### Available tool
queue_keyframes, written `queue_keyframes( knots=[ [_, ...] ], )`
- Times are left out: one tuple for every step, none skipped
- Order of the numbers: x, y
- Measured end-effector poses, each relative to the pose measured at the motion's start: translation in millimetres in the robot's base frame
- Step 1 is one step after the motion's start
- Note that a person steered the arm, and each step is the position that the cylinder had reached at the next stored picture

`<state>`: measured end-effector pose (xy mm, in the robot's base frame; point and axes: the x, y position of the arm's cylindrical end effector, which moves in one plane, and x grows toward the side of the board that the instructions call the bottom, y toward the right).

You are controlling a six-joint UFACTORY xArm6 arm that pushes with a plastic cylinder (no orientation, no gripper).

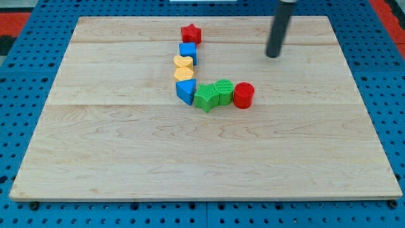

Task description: Separate the blue cube from the red star

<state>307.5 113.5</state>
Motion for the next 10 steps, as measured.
queue_keyframes(
  knots=[
    [30, -31],
    [22, -119],
    [17, -186],
    [-4, -207],
    [-26, -243],
    [-51, -270],
    [-67, -253],
    [-76, -263],
    [-76, -275],
    [-76, -275]
  ],
)
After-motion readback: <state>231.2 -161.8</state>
